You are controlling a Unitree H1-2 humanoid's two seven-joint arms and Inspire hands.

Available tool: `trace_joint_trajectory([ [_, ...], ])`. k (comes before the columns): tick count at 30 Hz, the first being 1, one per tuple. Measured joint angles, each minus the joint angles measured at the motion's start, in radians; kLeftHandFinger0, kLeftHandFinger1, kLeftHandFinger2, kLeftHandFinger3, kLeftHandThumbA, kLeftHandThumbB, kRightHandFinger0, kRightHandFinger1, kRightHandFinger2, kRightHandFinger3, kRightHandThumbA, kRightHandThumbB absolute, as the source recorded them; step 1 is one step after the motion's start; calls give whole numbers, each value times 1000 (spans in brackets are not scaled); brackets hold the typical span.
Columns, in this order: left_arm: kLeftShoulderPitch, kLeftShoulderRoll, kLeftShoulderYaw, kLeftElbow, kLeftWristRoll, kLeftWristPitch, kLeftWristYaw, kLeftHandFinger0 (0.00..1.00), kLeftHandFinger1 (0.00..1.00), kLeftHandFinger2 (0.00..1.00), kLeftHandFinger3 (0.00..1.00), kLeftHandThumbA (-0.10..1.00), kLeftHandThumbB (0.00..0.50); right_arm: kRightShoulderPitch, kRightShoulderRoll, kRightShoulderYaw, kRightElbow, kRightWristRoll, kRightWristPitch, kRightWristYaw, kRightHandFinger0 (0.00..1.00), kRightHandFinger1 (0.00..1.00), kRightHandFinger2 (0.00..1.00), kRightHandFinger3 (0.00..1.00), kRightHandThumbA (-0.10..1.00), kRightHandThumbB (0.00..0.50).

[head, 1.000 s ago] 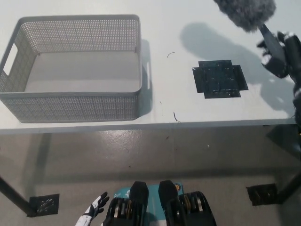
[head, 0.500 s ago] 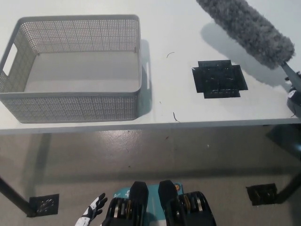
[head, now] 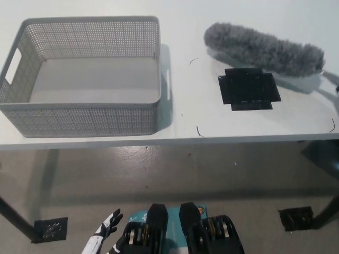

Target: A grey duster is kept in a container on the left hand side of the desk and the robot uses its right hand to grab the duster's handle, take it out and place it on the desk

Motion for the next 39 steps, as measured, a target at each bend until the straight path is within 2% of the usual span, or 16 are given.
trace_joint_trajectory([
  [2,-7,1,-1,0,0,0,-1,1000,1000,1000,1000,883,219,-5,-22,-1,-27,-5,-23,-3,1000,1000,1000,1000,864,500],
  [5,-14,2,-4,0,0,0,-2,1000,1000,1000,1000,889,223,-5,-54,-27,-112,-8,-65,-6,1000,1000,1000,1000,838,434],
  [6,-14,3,-5,0,0,0,-2,1000,1000,1000,1000,887,229,-1,-56,-51,-153,-2,-78,-5,1000,1000,1000,1000,913,454],
  [9,-14,3,-6,0,0,1,-2,1000,1000,1000,1000,889,244,11,-52,-103,-259,36,-88,2,1000,1000,1000,1000,987,399],
  [10,-14,3,-6,0,0,2,-2,1000,1000,1000,1000,889,247,14,-48,-117,-284,50,-88,6,1000,1000,1000,1000,1000,410],
  [11,-14,3,-7,1,0,3,-2,1000,1000,1000,1000,890,249,19,-43,-133,-317,74,-88,12,1000,1000,1000,1000,1000,496],
  [12,-14,3,-7,1,0,4,-2,1000,1000,1000,1000,886,242,23,-38,-145,-344,93,-87,17,1000,1000,1000,1000,1000,500],
  [14,-14,3,-7,1,0,5,-2,1000,1000,1000,1000,860,227,40,-26,-177,-411,133,-84,25,1000,1000,1000,1000,1000,445],
  [16,-14,3,-7,4,0,5,-2,1000,1000,1000,1000,862,210,50,-18,-195,-464,158,-81,27,1000,1000,1000,1000,1000,488],
  [20,-16,2,-7,11,0,5,-2,1000,1000,1000,1000,879,217,71,-15,-227,-605,217,-64,35,1000,1000,1000,1000,1000,500],
  [22,-16,2,-7,13,0,5,-2,1000,1000,1000,1000,895,237,77,-15,-235,-661,242,-49,38,1000,1000,1000,1000,1000,415],
  [23,-16,2,-8,14,0,5,-2,1000,1000,1000,1000,897,240,84,-15,-244,-712,265,-36,41,1000,1000,1000,1000,1000,464],
  [25,-16,2,-8,14,0,5,-2,1000,1000,1000,1000,890,230,101,-17,-258,-781,297,-20,47,1000,1000,1000,1000,1000,495],
  [32,-13,2,-8,13,0,5,-2,1000,1000,1000,1000,871,233,127,-31,-302,-978,423,66,88,1000,1000,1000,1000,951,500],
  [36,-10,1,-8,13,0,4,-2,1000,1000,1000,1000,863,230,129,-32,-325,-1023,512,129,120,1000,1000,1000,1000,1000,474],
  [39,-7,0,-7,13,0,4,-2,1000,1000,1000,1000,863,225,161,-27,-343,-1080,569,156,133,1000,1000,1000,1000,1000,500],
])
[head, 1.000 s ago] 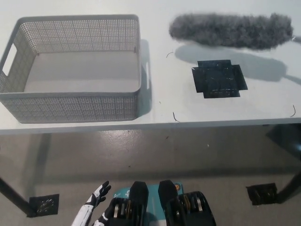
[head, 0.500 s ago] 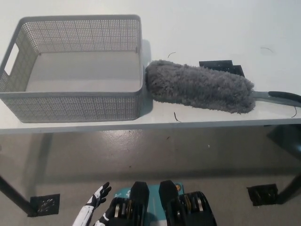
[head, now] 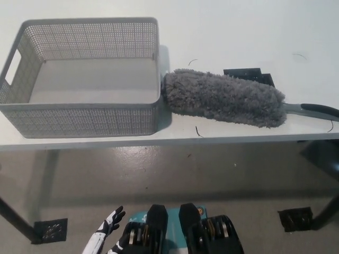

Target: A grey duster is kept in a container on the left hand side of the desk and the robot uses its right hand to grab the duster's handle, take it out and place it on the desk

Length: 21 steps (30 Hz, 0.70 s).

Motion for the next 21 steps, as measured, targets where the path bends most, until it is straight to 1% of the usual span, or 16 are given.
trace_joint_trajectory([
  [2,4,0,0,0,0,0,0,1000,1000,1000,1000,858,222,39,20,-8,-64,39,5,0,1000,1000,1000,1000,1000,494],
  [3,5,0,0,0,0,0,1,1000,1000,1000,1000,870,225,62,35,-9,-101,51,5,-2,1000,1000,1000,1000,1000,456],
  [4,5,0,0,0,0,0,1,1000,1000,1000,1000,885,224,78,45,-8,-124,57,5,-2,1000,1000,1000,1000,1000,439],
  [7,4,-1,0,0,0,0,1,1000,1000,1000,1000,887,212,178,114,-4,-249,75,-17,-3,1000,1000,1000,1000,1000,419],
  [8,3,-1,1,1,0,0,1,1000,1000,1000,1000,890,207,242,156,1,-295,68,-44,-2,1000,1000,1000,1000,1000,379],
  [9,3,-1,0,2,0,0,1,1000,1000,1000,1000,889,197,287,187,7,-313,61,-63,-2,1000,1000,1000,1000,960,356],
  [10,3,-2,0,3,0,0,1,1000,1000,1000,1000,901,184,338,218,16,-321,53,-79,-2,1000,1000,1000,1000,998,411],
  [11,4,-2,0,5,0,0,1,1000,1000,1000,1000,915,186,383,256,29,-327,47,-94,-1,1000,1000,1000,1000,1000,425],
  [12,3,-2,0,6,0,0,1,1000,1000,1000,1000,930,187,395,266,33,-328,44,-100,-1,1000,1000,1000,1000,1000,472],
  [13,2,-3,-1,8,0,1,1,1000,1000,1000,1000,939,195,470,322,59,-333,32,-125,-1,1000,1000,1000,1000,1000,487],
  [14,2,-4,-1,9,0,0,1,1000,1000,1000,1000,941,197,521,354,79,-335,21,-144,-1,1000,1000,1000,1000,1000,464],
  [15,2,-6,-1,10,-1,0,1,1000,1000,1000,1000,946,191,568,381,97,-334,13,-157,-1,1000,1000,1000,1000,1000,382],
  [17,4,-9,-2,15,-1,0,1,1000,1000,1000,1000,951,181,699,446,148,-315,-9,-195,-3,1000,1000,1000,1000,1000,318],
  [18,5,-10,-2,17,-1,0,1,1000,1000,1000,1000,956,186,744,465,166,-298,-20,-210,-6,1000,1000,1000,1000,1000,295],
  [19,6,-10,-3,20,-1,0,2,1000,1000,1000,1000,956,187,784,481,183,-270,-32,-227,-10,1000,1000,1000,1000,1000,288],
  [21,6,-10,-4,25,-2,0,2,1000,1000,1000,1000,964,194,850,515,210,-182,-52,-260,-24,1000,1000,1000,1000,1000,295],
])
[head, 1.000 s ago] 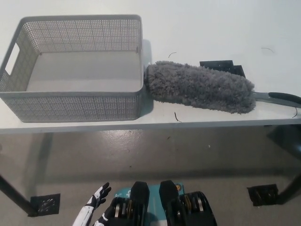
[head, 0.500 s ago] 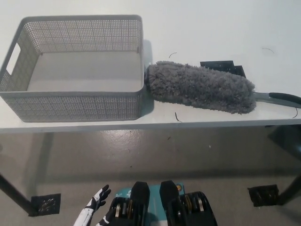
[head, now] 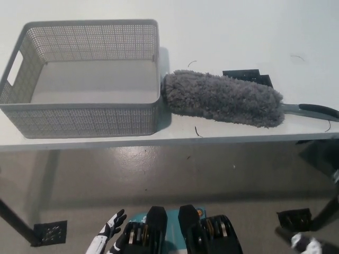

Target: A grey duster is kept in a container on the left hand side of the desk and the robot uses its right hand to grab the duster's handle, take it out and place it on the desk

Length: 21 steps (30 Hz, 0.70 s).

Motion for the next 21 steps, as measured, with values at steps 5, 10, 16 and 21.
trace_joint_trajectory([
  [5,0,-3,-2,7,0,0,0,1000,1000,1000,1000,994,194,38,52,22,264,-13,-59,-6,1000,1000,1000,1000,1000,294],
  [10,-3,-9,-4,9,0,0,2,1000,1000,1000,1000,1000,186,4,82,28,510,-15,-102,-6,1000,1000,1000,1000,1000,343],
  [16,-10,-14,-7,9,-3,-2,11,1000,1000,1000,1000,1000,198,-84,91,41,814,-33,-177,-6,1000,1000,1000,1000,1000,441],
  [21,-17,-14,-9,6,-18,-4,22,1000,1000,1000,1000,1000,195,-123,91,49,881,-53,-234,-6,1000,1000,1000,1000,1000,470],
])
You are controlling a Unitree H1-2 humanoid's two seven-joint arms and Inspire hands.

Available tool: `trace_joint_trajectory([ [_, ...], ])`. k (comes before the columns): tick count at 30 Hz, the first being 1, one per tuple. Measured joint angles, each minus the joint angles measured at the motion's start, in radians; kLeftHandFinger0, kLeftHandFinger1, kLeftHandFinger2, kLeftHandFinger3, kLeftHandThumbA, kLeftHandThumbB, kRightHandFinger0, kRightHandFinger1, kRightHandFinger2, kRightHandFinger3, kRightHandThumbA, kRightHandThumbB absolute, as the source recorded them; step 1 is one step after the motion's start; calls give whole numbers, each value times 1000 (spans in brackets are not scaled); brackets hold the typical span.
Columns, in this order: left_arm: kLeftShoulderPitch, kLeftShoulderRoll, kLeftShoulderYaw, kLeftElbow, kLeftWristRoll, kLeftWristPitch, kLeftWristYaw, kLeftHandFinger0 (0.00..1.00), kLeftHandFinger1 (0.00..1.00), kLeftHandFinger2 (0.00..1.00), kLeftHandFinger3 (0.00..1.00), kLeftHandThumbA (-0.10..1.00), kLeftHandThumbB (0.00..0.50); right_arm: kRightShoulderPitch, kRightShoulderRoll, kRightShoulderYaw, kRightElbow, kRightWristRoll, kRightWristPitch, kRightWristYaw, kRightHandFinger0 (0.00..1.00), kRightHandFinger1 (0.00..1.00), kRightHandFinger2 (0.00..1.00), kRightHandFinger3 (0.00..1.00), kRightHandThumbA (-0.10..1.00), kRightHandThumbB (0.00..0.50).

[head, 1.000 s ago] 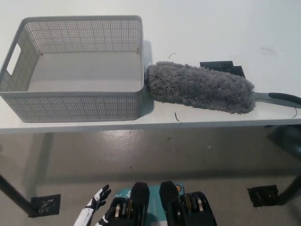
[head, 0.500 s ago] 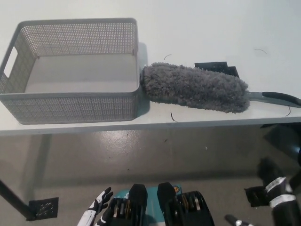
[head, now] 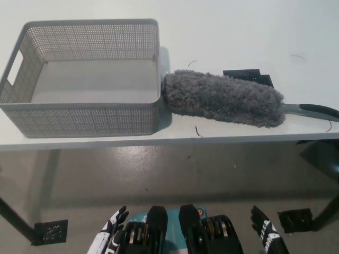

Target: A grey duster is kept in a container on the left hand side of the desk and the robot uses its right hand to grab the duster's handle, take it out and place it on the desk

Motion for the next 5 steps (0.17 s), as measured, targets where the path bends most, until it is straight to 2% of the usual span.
trace_joint_trajectory([
  [1,-4,0,-1,0,-3,0,3,1000,1000,1000,1000,1000,198,-6,0,0,3,-3,-11,0,1000,1000,1000,1000,1000,482],
  [5,-13,2,-4,-1,-8,-1,5,1000,1000,1000,1000,1000,197,-16,-1,0,6,-11,-25,-2,1000,1000,1000,1000,1000,474],
])
